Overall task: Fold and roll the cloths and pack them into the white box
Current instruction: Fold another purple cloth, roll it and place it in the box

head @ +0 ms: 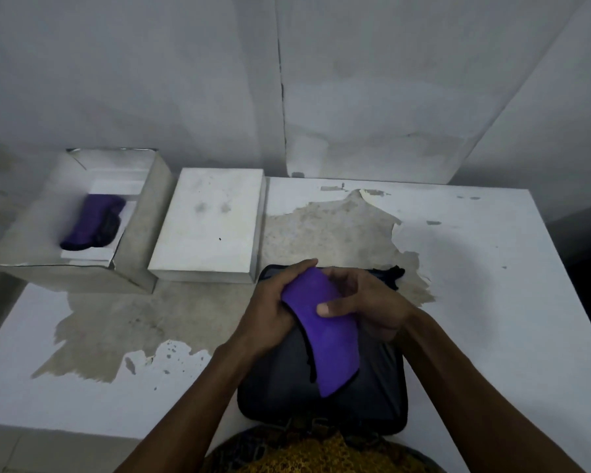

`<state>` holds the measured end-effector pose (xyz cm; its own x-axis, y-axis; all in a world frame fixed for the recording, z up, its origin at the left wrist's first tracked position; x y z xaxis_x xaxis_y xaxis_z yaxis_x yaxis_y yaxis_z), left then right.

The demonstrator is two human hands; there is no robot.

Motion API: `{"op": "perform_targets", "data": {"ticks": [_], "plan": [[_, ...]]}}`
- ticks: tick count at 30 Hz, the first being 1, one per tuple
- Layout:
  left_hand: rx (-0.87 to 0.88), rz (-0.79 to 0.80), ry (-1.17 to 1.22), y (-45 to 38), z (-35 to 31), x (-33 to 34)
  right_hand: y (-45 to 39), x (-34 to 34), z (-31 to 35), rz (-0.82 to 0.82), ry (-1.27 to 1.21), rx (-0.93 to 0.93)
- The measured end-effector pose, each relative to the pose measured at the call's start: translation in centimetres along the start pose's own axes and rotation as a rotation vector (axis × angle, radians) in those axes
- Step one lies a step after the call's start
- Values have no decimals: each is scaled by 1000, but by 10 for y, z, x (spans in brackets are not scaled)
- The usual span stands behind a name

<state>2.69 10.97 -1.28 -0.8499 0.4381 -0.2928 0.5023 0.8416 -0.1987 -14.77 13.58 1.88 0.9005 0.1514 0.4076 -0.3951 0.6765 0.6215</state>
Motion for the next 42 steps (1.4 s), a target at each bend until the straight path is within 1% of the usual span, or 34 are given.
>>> {"op": "perform_targets", "data": {"ticks": [3, 5, 9, 13, 15, 18, 20, 24, 27, 29, 30, 31, 34, 36, 38, 39, 42], "plan": [[-33, 50, 80, -12, -11, -7, 3, 0, 6, -83, -26, 17], [-64, 30, 170, -14, -18, -7, 4, 1, 8, -141, -78, 28], [-221, -118, 383, -10, -23, -4, 6, 4, 9, -194, -78, 31], [-452, -261, 581, -6, -19, -8, 11, 4, 6, -220, 75, 43], [-538, -298, 646, -4, -17, -10, 15, 6, 5, -212, 125, 14], [-621, -331, 748, -4, -18, -10, 15, 14, 3, -240, 74, -65], [-660, -357, 798, -3, -19, -11, 12, 21, -1, -305, 83, -118], [-705, -354, 852, -4, -20, -13, 7, 24, -8, -450, 237, -230], [-717, -319, 918, -3, -20, -15, 4, 20, -13, -547, 346, -253], [-737, -306, 951, -2, -20, -16, 2, 19, -16, -575, 396, -235], [-753, -314, 963, -2, -21, -17, 1, 20, -16, -561, 401, -215], [-768, -327, 977, -2, -21, -17, 0, 20, -15, -512, 377, -193], [-783, -355, 1028, -4, -26, -18, -1, 22, -12, -222, 199, -154], [-774, -380, 1035, -7, -28, -21, -2, 26, -11, -78, 80, -145], [-755, -375, 1007, -10, -29, -28, -6, 30, -13, -3, 25, -142], [-737, -362, 954, -10, -29, -32, -8, 33, -14, 12, 25, -135], [-665, -402, 686, -11, -24, -46, -16, 39, -14, 40, 49, -103]]}}
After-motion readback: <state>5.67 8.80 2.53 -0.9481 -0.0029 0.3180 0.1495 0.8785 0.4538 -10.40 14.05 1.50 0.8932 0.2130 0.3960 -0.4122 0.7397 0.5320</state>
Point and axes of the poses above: each hand's wrist, its own y-axis away from the middle knuckle, its own x-axis out of the palm, z = x × y, the point moved 1 cm from there along -y, towards the middle knuckle, and after that the axes turned 10 degrees about x, right-handed, at the moved point
